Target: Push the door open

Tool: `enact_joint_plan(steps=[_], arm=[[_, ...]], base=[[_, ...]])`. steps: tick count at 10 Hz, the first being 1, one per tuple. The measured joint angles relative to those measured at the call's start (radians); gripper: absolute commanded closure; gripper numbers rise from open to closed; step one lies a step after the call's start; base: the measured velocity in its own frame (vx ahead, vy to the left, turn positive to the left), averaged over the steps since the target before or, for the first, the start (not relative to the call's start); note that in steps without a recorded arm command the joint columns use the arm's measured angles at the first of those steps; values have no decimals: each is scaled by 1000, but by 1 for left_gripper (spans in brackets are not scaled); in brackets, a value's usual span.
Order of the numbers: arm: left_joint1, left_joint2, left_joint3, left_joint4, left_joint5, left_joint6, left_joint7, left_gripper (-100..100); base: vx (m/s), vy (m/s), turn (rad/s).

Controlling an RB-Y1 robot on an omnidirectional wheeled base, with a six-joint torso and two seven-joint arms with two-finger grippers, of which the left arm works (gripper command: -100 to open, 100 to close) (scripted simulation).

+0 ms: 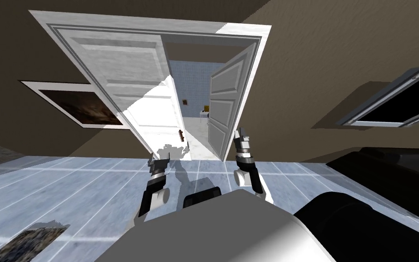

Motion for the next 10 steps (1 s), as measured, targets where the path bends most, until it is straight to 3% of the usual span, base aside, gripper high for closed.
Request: enact_joint_plan(steps=[10], arm=[[-91,3,-25,232,75,-48,185,-100]], base=[[68,92,-132]])
